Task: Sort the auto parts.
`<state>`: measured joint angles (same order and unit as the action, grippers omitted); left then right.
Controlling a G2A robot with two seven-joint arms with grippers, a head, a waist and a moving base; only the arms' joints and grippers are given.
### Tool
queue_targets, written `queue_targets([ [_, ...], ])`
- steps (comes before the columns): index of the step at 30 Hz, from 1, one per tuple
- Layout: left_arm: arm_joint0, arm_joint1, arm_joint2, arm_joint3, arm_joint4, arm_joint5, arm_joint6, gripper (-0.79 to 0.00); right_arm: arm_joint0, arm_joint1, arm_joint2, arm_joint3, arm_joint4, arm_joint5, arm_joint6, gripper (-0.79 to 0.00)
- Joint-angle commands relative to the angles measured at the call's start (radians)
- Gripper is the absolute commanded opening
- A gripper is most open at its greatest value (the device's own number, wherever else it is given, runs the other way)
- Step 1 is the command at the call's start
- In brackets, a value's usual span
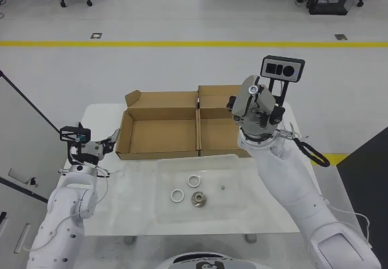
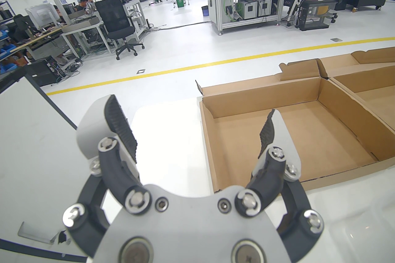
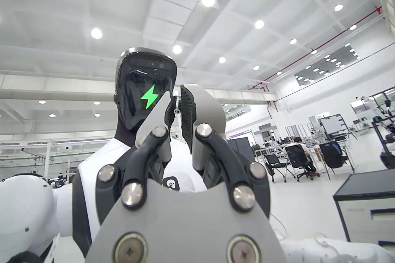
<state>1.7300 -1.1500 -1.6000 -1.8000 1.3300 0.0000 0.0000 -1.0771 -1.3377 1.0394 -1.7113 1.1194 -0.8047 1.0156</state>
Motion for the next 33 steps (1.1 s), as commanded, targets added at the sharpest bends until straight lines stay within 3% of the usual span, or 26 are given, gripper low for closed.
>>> queue_targets([
  [1, 0.0, 0.0, 0.0, 0.0, 0.0, 0.0, 0.0, 0.0, 0.0, 0.0, 0.0, 0.0, 0.0, 0.0, 0.0, -0.785],
  [20, 0.0, 0.0, 0.0, 0.0, 0.0, 0.0, 0.0, 0.0, 0.0, 0.0, 0.0, 0.0, 0.0, 0.0, 0.0, -0.785],
  [27, 0.0, 0.0, 0.0, 0.0, 0.0, 0.0, 0.0, 0.0, -0.035, 0.038, 0.176, 0.005, -0.279, 0.149, 0.011, -0.785],
  [33, 0.0, 0.0, 0.0, 0.0, 0.0, 0.0, 0.0, 0.0, -0.045, 0.086, 0.369, -0.028, -0.605, 0.289, 0.132, -0.785],
])
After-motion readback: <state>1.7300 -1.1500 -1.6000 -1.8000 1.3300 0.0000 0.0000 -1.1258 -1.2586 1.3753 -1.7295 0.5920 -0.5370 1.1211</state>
